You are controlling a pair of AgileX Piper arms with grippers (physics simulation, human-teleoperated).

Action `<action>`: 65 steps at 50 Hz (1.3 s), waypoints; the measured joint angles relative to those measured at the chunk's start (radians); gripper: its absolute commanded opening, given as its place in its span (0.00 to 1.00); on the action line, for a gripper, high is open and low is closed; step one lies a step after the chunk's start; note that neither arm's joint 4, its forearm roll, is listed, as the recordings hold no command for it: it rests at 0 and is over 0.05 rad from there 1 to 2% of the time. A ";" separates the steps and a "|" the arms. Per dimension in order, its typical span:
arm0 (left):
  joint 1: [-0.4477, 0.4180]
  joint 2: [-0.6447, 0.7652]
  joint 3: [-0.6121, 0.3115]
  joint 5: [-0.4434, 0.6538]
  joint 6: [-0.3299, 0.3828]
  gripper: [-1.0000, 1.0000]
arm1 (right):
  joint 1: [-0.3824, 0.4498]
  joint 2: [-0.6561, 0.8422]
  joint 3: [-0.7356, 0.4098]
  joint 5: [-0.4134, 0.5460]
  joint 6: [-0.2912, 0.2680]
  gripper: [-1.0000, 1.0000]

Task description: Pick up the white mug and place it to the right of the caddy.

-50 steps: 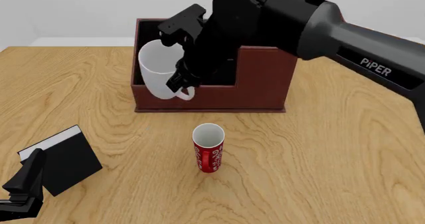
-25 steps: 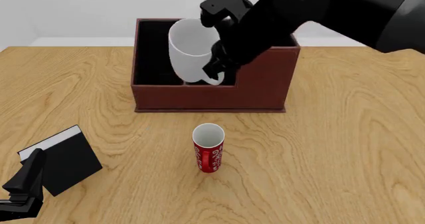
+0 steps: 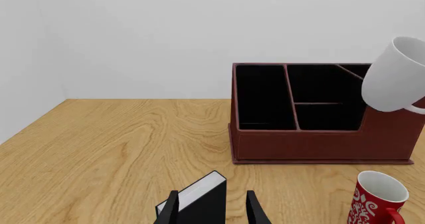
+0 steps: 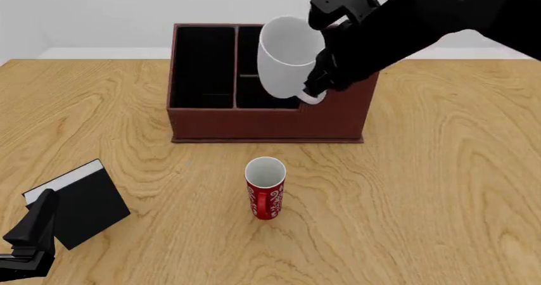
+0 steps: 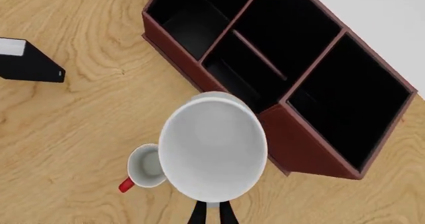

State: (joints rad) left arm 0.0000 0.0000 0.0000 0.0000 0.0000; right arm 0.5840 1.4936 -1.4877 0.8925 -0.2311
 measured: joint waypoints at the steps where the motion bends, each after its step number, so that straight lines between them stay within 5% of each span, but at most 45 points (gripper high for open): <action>1: 0.000 0.000 0.000 0.000 0.000 1.00 | -0.006 -0.006 0.009 -0.002 0.000 0.00; 65: 0.000 0.000 0.000 0.000 0.000 1.00 | -0.315 -0.295 0.369 -0.061 0.046 0.00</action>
State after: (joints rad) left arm 0.0000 0.0000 0.0000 0.0000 0.0000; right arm 0.2685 1.1990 -1.1189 0.8320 -0.1851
